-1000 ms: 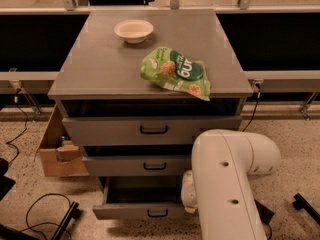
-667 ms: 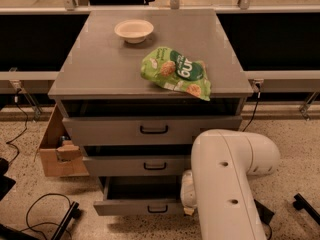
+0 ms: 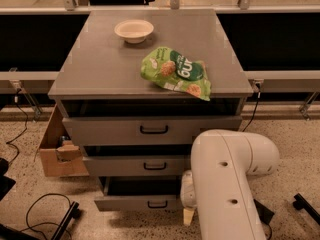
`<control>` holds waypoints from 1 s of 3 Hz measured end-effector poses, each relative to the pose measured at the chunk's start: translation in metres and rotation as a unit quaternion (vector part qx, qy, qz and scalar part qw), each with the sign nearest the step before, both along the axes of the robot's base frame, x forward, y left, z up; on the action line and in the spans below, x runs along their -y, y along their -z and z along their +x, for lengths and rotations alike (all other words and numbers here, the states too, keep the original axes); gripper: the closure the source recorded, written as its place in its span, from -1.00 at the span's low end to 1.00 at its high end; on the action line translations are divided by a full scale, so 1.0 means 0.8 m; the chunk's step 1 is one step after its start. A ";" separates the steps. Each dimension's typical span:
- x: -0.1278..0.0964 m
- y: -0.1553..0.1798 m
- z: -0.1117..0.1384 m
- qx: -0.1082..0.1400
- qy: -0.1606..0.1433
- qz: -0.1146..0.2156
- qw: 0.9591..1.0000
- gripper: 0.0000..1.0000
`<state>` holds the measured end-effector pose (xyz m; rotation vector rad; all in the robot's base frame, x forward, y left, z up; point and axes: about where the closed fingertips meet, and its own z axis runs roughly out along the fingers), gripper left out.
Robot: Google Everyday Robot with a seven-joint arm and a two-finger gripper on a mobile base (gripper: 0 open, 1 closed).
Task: Open bottom drawer
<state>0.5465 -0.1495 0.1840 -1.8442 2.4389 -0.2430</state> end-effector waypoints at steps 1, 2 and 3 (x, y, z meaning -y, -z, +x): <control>-0.011 0.015 -0.044 -0.016 0.001 0.015 1.000 -0.66; -0.014 0.018 -0.093 -0.027 0.010 0.025 0.999 -0.16; -0.019 0.016 -0.133 -0.029 0.015 0.029 0.999 0.27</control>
Offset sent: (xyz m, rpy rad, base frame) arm -0.2356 0.0378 -0.0217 0.1640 0.0909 -0.0569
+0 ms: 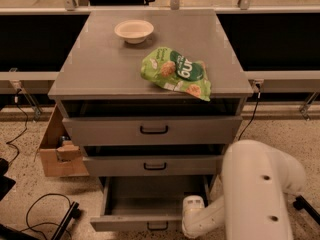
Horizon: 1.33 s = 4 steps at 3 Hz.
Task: Open bottom drawer
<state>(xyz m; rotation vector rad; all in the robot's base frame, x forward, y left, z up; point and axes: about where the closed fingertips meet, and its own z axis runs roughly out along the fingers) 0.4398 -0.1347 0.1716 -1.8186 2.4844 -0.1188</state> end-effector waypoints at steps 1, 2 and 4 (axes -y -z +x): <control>-0.002 -0.005 -0.025 0.000 0.006 0.002 1.000 0.73; -0.002 -0.012 -0.025 0.000 0.006 0.002 1.000 0.72; -0.001 -0.012 -0.025 0.000 0.006 0.002 1.000 -0.22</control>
Offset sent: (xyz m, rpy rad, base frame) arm -0.0197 0.0015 0.0036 0.0043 -0.0002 -0.0113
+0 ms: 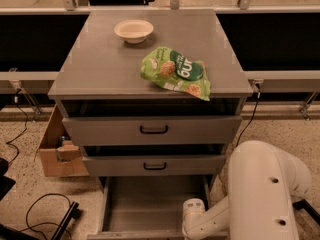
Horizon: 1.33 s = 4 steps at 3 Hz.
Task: Open bottom drawer
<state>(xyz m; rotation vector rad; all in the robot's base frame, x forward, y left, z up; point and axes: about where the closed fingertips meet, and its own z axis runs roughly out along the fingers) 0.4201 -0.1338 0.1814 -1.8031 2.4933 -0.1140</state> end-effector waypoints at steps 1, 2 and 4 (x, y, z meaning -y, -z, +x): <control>0.000 0.000 0.000 0.000 0.000 0.000 1.000 -0.68; 0.000 0.000 0.000 0.000 0.000 0.000 1.000 -1.00; 0.009 0.018 -0.047 -0.017 0.014 0.020 1.000 -0.69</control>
Offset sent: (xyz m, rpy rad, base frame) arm 0.0000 0.0000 0.0000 0.0000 0.0000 0.0000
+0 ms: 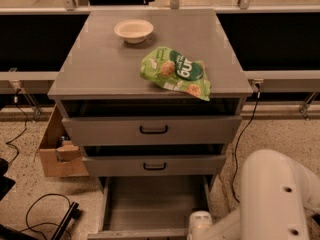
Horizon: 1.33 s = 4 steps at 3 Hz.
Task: Open bottom drawer
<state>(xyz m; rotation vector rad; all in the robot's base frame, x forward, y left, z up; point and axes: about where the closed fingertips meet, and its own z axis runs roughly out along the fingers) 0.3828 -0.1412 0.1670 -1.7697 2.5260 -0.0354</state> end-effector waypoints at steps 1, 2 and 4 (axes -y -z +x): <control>0.007 0.011 -0.069 -0.024 0.020 0.014 0.999 -0.23; 0.007 0.009 -0.068 -0.024 0.020 0.014 0.999 0.24; 0.007 0.008 -0.068 -0.024 0.020 0.014 0.999 -0.24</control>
Offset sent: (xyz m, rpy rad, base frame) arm -0.1862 0.0030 0.0156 -0.0435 0.1381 -0.0960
